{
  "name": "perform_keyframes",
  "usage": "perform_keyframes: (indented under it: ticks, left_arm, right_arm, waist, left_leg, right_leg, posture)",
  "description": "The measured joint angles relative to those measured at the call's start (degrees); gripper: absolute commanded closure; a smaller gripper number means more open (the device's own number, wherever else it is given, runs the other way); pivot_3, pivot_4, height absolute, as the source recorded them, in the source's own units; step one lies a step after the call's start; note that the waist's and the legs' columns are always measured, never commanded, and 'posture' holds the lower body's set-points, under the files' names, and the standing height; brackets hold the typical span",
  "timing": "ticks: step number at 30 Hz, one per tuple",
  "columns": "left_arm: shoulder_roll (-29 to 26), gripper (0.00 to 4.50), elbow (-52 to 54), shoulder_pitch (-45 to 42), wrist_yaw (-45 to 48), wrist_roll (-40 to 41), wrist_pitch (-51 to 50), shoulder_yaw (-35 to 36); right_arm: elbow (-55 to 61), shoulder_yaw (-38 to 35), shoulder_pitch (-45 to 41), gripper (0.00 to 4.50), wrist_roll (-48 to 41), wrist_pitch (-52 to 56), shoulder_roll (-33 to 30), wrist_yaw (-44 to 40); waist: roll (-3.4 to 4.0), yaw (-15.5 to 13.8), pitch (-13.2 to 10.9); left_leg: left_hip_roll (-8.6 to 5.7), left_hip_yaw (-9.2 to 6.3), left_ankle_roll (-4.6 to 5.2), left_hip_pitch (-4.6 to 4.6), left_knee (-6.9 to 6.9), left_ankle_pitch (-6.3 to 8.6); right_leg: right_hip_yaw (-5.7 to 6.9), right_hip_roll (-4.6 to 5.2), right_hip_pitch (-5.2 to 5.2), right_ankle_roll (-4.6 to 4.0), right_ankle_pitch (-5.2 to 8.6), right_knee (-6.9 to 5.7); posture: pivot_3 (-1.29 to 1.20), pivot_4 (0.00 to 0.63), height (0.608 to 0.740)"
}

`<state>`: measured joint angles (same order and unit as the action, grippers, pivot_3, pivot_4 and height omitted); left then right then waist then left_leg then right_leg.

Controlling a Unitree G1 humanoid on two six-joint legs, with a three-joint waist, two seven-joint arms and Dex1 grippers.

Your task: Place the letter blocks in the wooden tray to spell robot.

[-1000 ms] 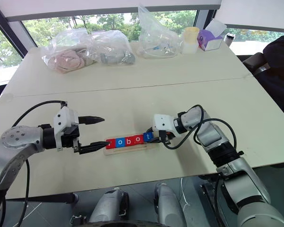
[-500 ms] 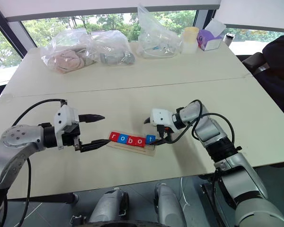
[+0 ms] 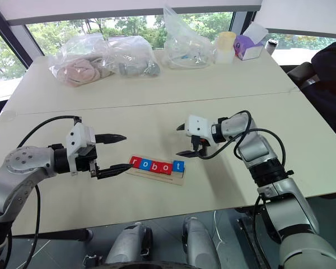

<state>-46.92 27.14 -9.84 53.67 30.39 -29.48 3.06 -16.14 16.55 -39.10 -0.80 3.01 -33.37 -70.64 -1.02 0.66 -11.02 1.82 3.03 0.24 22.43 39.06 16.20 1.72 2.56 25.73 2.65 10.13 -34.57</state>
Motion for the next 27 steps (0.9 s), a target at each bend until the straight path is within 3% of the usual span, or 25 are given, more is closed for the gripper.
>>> perform_keyframes:
  ticks: [27]
  left_arm:
    - [0.41,0.00,-0.26,-1.03,0.21,-0.04,0.01,-0.14]
  right_arm:
    - [5.60,0.18,4.27,0.05,-0.21,2.93,0.03,0.43]
  waist:
    - [0.01,-0.02,-0.01]
  left_leg:
    - [0.00,-0.02,0.00,-0.01,0.01,0.00]
  right_leg:
    - [-0.02,0.00,0.00,0.04,0.02,0.00]
  posture:
    - [0.00,0.150,0.740]
